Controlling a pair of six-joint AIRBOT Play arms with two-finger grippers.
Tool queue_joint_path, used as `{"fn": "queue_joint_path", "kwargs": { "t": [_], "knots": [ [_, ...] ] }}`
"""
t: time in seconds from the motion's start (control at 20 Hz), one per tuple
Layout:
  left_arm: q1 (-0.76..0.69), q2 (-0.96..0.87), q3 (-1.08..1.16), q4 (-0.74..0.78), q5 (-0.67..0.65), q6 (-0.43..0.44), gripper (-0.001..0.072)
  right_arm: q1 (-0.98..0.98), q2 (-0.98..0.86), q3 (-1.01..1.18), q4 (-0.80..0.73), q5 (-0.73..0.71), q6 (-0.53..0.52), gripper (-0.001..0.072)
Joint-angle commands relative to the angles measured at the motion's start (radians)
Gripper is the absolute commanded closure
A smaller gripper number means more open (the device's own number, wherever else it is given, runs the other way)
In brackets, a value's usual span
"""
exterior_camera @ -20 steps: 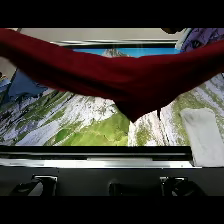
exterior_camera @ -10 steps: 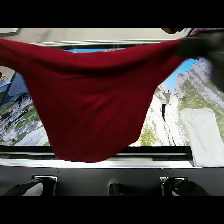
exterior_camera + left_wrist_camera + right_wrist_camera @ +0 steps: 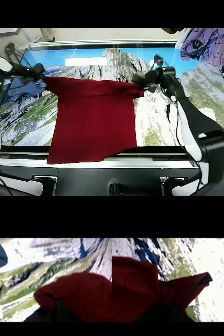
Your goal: Fold the clothes and pants, and hang the long-sleeved shirts on hangers.
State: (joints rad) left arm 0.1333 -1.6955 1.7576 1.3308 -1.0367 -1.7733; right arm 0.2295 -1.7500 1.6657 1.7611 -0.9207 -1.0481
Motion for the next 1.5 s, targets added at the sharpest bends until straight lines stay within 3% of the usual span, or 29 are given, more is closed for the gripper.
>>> {"fn": "queue_joint_path", "kwargs": {
  "t": [0.0, 0.15, 0.3, 0.35, 0.4, 0.45, 0.65, 0.75, 0.85, 1.15, 1.25, 1.3, 1.4, 1.45],
  "knots": [
    [-0.008, -0.104, 0.001, -0.094, -0.033, -0.008, 0.0693, -0.021, -0.079, 0.002, 0.246, -0.065, -0.113, 0.0536],
    [-0.010, -0.100, 0.002, -0.101, -0.087, -0.008, 0.0692, -0.074, -0.021, 0.003, 0.328, -0.174, -0.354, 0.0346],
    [0.006, -0.069, 0.001, -0.101, -0.146, -0.008, 0.0692, -0.174, 0.108, -0.003, 0.303, -0.404, -0.616, 0.0330],
    [0.010, -0.061, 0.002, -0.101, -0.162, -0.008, 0.0692, -0.211, 0.152, -0.022, 0.276, -0.476, -0.654, 0.0329],
    [0.014, -0.052, 0.002, -0.100, -0.178, -0.008, 0.0692, -0.255, 0.200, -0.065, 0.268, -0.541, -0.678, 0.0284],
    [0.015, -0.048, 0.001, -0.101, -0.191, -0.008, 0.0692, -0.298, 0.253, -0.141, 0.286, -0.568, -0.679, 0.0198],
    [0.010, -0.048, 0.001, -0.101, -0.232, -0.008, 0.0692, -0.348, 0.482, -0.623, 0.394, -0.453, -0.648, 0.0167],
    [0.005, -0.048, 0.001, -0.101, -0.237, -0.008, 0.0691, -0.304, 0.564, -0.845, 0.495, -0.370, -0.619, 0.0158],
    [0.003, -0.048, 0.001, -0.101, -0.240, -0.008, 0.0692, -0.218, 0.605, -1.000, 0.546, -0.266, -0.570, 0.0104],
    [0.003, -0.049, 0.001, -0.101, -0.256, -0.008, 0.0692, 0.016, 0.600, -1.130, 0.559, -0.041, -0.416, 0.0109],
    [0.003, -0.049, 0.001, -0.100, -0.256, -0.008, 0.0691, 0.031, 0.576, -1.130, 0.587, 0.002, -0.394, 0.0202],
    [0.003, -0.049, 0.001, -0.100, -0.256, -0.008, 0.0691, 0.031, 0.567, -1.130, 0.609, 0.021, -0.396, 0.0316],
    [0.003, -0.049, 0.001, -0.100, -0.257, -0.008, 0.0691, 0.031, 0.566, -1.102, 0.606, 0.060, -0.410, 0.0652],
    [0.004, -0.049, 0.001, -0.100, -0.257, -0.008, 0.0691, 0.015, 0.566, -1.057, 0.576, 0.066, -0.413, 0.0682]
  ]
}}
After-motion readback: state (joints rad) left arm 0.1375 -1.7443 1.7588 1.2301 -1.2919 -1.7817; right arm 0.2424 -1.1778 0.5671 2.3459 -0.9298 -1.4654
